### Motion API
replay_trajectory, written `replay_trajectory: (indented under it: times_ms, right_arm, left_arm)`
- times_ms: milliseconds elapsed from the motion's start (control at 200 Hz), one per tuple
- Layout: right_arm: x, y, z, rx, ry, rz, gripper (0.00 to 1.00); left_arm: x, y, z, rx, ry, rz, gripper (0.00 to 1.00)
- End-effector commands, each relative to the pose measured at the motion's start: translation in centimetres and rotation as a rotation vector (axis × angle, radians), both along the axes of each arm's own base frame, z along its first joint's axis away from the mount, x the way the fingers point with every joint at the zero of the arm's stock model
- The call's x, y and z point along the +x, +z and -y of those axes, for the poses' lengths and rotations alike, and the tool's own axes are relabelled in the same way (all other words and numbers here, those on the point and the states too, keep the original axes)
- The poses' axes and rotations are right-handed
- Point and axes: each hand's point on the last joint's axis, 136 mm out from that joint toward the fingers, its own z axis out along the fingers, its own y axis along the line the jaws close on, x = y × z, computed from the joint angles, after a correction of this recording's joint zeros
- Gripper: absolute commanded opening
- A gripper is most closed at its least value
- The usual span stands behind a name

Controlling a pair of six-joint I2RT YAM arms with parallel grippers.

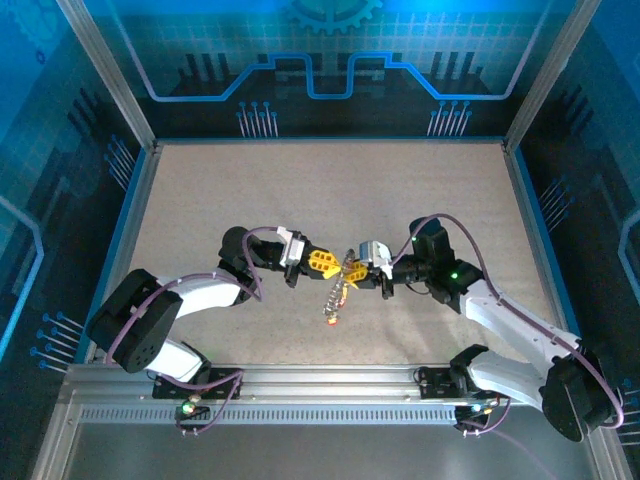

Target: Put the keys on the keyring

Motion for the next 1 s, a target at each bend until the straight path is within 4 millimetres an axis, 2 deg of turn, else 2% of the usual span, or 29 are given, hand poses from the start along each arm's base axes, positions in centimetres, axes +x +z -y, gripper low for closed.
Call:
replay_trajectory:
  times_ms: [0,335,405,425,540,795,996]
  right_arm:
    - [0.8,1.7,0.5,-0.027,-0.053,0.018,0.0]
    - [1.4,2.0,1.5,-0.173,-0.11,0.019,0.0]
    - [1.4,1.3,1.6,-0.219,-0.12,0.022,0.0]
    - [1.7,2.3,1.5,-0.218,-0.127,0.049,0.0]
    - [2.4,2.2,1.4,-0.293,-0.162,0.097,0.0]
    - [4.4,1.4,1.2,-0.611,-0.192,0.243,0.0]
    - [5.9,2.0,1.5,-0.822,-0.187,0.414,0.0]
  left_arm:
    - [-0.2,1.0,-0.5,-0.043,0.028,0.076,0.0]
    - [0.6,0.0,-1.1,-0.042,0.102,0.068,0.0]
    - [1.0,-0.5,-1.1,-0.037,0.121,0.064,0.0]
    - [1.2,-0.6,-1.2,-0.036,0.128,0.062,0.0]
    - [1.9,-2.0,-1.2,-0.018,0.166,0.039,0.0]
    - [2.7,-4.6,-1.0,0.021,0.198,0.009,0.0]
    - [5.5,-5.2,-2.2,0.02,0.334,-0.051,0.0]
